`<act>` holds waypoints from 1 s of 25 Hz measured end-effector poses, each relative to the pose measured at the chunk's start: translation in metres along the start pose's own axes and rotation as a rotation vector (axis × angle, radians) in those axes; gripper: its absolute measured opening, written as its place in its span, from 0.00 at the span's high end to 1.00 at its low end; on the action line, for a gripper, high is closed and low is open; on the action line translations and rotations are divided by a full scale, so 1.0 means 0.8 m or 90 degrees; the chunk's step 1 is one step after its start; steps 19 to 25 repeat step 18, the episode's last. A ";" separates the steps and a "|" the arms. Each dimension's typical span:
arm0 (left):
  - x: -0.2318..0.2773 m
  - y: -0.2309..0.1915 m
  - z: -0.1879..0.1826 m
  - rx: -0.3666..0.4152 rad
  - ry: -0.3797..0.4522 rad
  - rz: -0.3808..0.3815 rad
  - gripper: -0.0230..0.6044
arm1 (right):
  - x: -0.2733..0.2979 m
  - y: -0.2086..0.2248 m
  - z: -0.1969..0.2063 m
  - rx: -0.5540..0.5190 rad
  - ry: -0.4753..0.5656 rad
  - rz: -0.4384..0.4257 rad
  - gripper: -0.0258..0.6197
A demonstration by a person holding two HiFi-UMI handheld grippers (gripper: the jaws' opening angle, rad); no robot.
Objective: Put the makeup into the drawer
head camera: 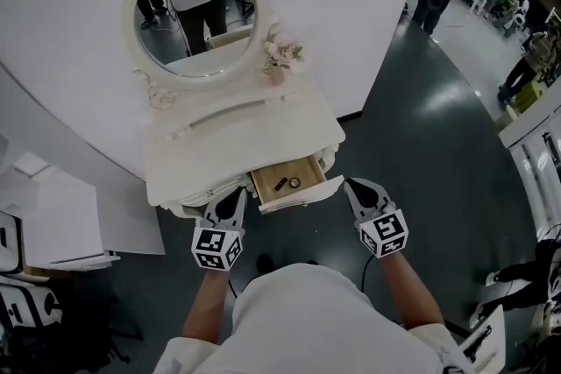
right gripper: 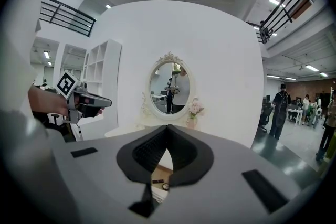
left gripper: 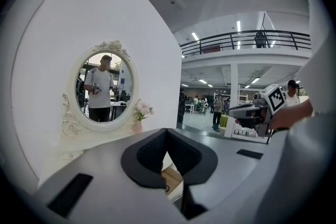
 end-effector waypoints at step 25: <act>0.021 -0.021 0.001 -0.009 0.000 -0.010 0.94 | 0.015 0.014 0.001 0.002 -0.002 -0.001 0.92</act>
Point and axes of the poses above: the fingertips, and each gripper's own axes: x forward along the fingers, y to its right, z out of its underside, the point moved 1 cm from there along -x, backward along the fingers, and after that the axes turned 10 degrees about y, right-handed, at the moved point
